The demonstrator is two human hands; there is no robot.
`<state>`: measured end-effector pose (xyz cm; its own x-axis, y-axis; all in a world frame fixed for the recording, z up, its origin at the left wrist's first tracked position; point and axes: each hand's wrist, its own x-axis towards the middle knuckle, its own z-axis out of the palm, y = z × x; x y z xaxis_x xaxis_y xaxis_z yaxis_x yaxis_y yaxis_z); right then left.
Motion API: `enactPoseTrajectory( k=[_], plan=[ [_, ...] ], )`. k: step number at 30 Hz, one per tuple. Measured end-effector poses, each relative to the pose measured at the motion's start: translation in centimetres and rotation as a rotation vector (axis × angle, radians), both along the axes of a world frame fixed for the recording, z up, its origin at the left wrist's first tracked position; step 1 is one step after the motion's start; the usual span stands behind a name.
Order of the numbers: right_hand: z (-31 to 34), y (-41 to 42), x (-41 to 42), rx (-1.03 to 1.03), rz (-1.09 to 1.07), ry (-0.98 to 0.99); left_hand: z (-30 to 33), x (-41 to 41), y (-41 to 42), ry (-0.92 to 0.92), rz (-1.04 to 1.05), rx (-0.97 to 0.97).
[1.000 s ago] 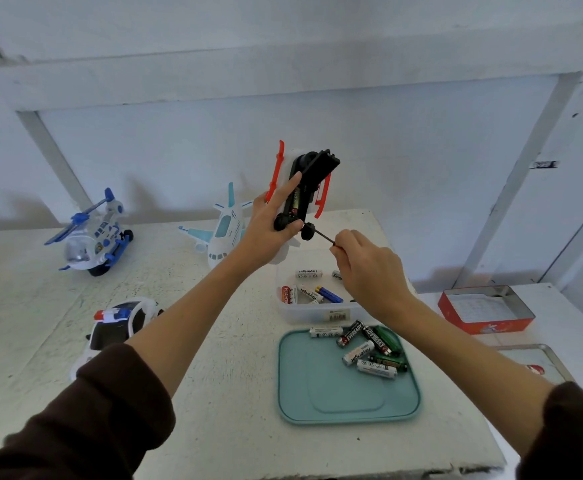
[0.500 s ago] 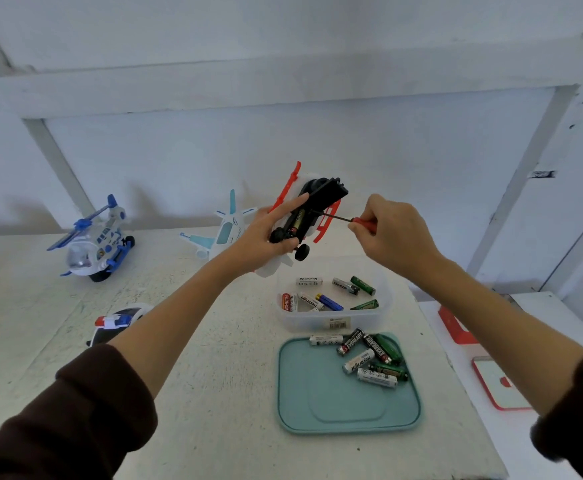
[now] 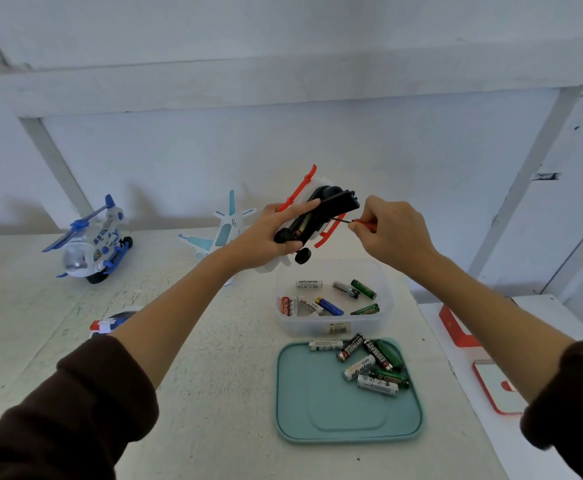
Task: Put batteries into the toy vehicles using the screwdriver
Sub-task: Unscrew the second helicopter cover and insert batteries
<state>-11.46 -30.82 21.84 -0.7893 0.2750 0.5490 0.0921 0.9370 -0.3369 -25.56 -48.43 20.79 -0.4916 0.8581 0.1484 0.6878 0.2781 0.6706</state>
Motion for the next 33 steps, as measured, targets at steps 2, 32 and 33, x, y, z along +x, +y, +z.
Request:
enactPoseTrajectory(
  k=[2, 32, 33],
  plan=[
    [-0.2, 0.3, 0.0, -0.013, -0.001, 0.006, -0.1, -0.1, 0.3, 0.009, -0.011, -0.004],
    [-1.2, 3.3, 2.8, -0.152, -0.071, -0.144, -0.3, -1.2, 2.2, 0.165, -0.039, -0.167],
    [-1.2, 3.3, 2.9, -0.144, -0.08, -0.152, -0.2, -1.1, 2.2, 0.176, -0.034, -0.177]
  ],
)
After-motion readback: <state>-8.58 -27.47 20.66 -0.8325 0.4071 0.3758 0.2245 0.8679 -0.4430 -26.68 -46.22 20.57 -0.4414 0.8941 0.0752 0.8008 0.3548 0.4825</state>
